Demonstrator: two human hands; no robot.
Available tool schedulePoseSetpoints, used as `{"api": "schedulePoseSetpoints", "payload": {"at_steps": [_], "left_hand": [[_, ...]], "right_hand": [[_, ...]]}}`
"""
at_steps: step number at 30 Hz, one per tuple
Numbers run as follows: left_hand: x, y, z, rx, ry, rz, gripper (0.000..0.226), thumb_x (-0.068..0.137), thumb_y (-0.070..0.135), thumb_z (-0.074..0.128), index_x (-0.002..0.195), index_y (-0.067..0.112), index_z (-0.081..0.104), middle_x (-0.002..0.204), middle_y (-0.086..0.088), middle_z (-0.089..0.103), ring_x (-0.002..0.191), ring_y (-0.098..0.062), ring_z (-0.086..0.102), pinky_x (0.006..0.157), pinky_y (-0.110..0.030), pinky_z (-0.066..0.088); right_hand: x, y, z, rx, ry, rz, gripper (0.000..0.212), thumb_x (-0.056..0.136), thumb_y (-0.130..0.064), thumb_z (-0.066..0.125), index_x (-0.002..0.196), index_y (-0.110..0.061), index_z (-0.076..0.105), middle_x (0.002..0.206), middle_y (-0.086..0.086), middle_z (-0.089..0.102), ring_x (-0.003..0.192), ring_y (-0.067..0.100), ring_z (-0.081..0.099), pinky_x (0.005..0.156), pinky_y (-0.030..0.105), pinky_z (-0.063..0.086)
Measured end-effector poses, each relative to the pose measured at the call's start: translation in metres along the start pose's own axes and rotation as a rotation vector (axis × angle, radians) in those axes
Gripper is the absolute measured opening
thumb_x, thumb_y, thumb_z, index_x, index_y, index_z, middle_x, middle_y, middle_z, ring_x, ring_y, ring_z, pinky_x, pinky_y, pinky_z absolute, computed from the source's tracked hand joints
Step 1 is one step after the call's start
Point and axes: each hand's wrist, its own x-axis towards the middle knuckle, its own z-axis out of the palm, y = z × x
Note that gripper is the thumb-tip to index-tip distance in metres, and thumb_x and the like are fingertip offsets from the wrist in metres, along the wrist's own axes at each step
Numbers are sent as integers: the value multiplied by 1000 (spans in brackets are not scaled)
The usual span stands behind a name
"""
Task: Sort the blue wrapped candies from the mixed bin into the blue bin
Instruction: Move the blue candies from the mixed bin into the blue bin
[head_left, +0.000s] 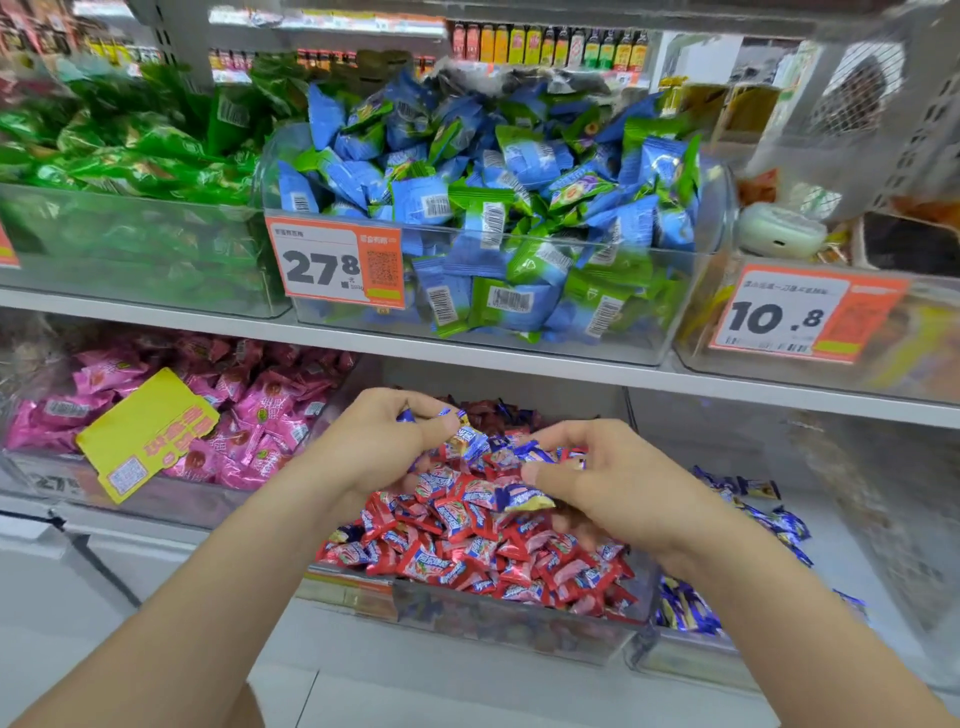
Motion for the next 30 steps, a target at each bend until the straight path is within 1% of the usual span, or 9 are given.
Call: {"api": "schedulePoseSetpoints", "payload": {"at_steps": [4, 7, 10, 13, 17, 19, 23, 26, 30], "left_hand": [[-20, 8, 23, -91, -4, 41, 12, 94, 31, 78, 92, 19, 77, 75, -8, 56, 66, -20, 50, 53, -31, 46], [-44, 20, 61, 3, -68, 165, 14, 95, 35, 77, 89, 22, 75, 69, -6, 56, 61, -22, 47, 55, -35, 42], [-61, 37, 111, 166, -102, 366, 12, 94, 36, 76, 86, 27, 74, 64, 15, 61, 52, -13, 43, 57, -25, 40], [-62, 54, 162, 391, -89, 560, 12, 94, 33, 74, 83, 28, 70, 76, 18, 70, 59, -3, 55, 61, -14, 37], [-33, 56, 226, 593, -80, 605, 15, 90, 34, 73, 81, 30, 61, 86, 13, 66, 78, -8, 60, 79, -33, 49], [-16, 55, 246, 676, -140, 554, 17, 85, 36, 78, 88, 31, 62, 99, 7, 68, 99, -20, 63, 86, -38, 52], [3, 56, 253, 700, -383, 398, 60, 87, 32, 80, 140, 20, 56, 140, -3, 59, 118, -18, 60, 100, -34, 50], [2, 58, 234, 579, -445, 376, 54, 95, 17, 63, 146, 26, 50, 135, -2, 65, 112, -22, 68, 100, -42, 55], [-19, 50, 183, 617, -272, 654, 44, 91, 9, 54, 122, 35, 68, 108, 8, 73, 92, -13, 69, 86, -32, 56]], "right_hand": [[-31, 15, -45, 296, 65, 75, 25, 98, -17, 74, 122, -12, 67, 80, 13, 67, 61, 25, 68, 46, 29, 52], [-31, 53, -77, -73, 371, 126, 17, 99, -22, 71, 115, -20, 69, 68, 4, 67, 57, 25, 68, 54, 32, 53], [-35, 81, -98, -456, 552, 209, 27, 96, -27, 65, 121, -22, 69, 89, 3, 71, 87, 30, 72, 77, 34, 55], [-41, 94, -111, -356, 589, 251, 28, 95, -27, 64, 122, -26, 69, 106, 3, 73, 94, 30, 71, 82, 32, 52], [-43, 103, -125, -13, 587, 220, 27, 98, -35, 56, 117, -19, 66, 92, 4, 69, 77, 23, 65, 76, 40, 59], [-48, 95, -125, 50, 571, 194, 25, 106, -28, 47, 113, -12, 64, 100, 7, 66, 85, 22, 63, 73, 35, 51], [-55, 86, -121, 31, 560, 165, 40, 108, -25, 39, 125, 0, 65, 123, 18, 67, 119, 34, 60, 103, 45, 47], [-56, 78, -111, -128, 577, 100, 35, 107, -23, 41, 118, -19, 74, 108, 0, 74, 101, 22, 64, 85, 33, 49], [-59, 56, -88, -206, 600, -18, 29, 100, -15, 49, 92, -27, 75, 79, -7, 73, 73, 17, 66, 61, 26, 48]]}}
